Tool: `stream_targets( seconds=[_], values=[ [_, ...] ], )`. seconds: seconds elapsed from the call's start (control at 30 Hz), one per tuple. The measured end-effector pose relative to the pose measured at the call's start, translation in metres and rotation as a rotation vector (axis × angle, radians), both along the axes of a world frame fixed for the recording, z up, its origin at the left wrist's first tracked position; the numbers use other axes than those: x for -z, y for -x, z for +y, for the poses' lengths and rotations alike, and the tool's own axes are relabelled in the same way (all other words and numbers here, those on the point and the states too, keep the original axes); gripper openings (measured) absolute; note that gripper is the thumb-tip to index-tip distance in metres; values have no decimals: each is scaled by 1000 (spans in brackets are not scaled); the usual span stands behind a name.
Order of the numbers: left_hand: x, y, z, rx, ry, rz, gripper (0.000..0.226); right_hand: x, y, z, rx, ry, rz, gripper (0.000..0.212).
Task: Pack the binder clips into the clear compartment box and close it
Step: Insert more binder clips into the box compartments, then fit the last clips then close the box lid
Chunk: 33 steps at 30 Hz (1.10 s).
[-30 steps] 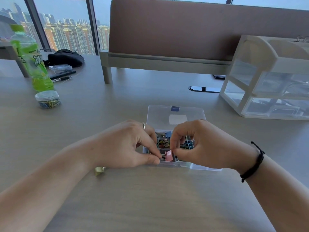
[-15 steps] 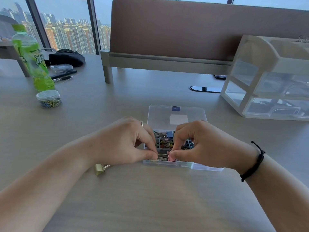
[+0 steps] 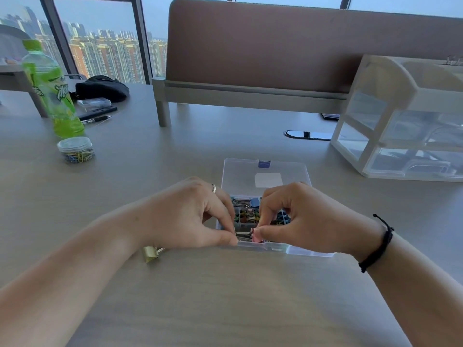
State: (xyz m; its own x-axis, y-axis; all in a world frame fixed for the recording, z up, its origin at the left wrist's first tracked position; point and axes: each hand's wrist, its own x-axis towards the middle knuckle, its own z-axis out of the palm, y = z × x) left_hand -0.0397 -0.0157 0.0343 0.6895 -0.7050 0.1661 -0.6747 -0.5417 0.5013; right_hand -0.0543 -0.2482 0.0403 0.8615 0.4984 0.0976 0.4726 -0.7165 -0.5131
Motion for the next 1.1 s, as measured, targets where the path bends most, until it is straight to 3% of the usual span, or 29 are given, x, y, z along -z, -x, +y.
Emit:
stream_targets(
  seconds=[0.13,0.27,0.37,0.57,0.7,0.77,0.87,0.97,1.1],
  values=[
    [-6,-8,12,-48,229,-20,7,-3,2,1,30,-98,-42,13],
    [-14,-10,36,-229,346,-84,5,0,5,9,65,-164,-104,10],
    [-8,-3,54,-372,257,-86,12,8,7,27,44,-85,-167,6],
    [3,23,104,-654,52,-101,16,7,19,91,-200,190,-345,45],
    [14,48,139,-648,-125,40,68,11,25,133,-189,263,-380,59],
    [23,63,145,-581,-255,121,79,17,25,148,-187,285,-358,66],
    [36,75,146,-562,-364,-19,89,28,23,165,-181,328,-305,62],
    [40,72,143,-581,-309,-161,83,32,20,173,-154,340,-328,49],
    [40,69,136,-554,-222,-213,48,34,18,174,-128,286,-356,37]
  ],
)
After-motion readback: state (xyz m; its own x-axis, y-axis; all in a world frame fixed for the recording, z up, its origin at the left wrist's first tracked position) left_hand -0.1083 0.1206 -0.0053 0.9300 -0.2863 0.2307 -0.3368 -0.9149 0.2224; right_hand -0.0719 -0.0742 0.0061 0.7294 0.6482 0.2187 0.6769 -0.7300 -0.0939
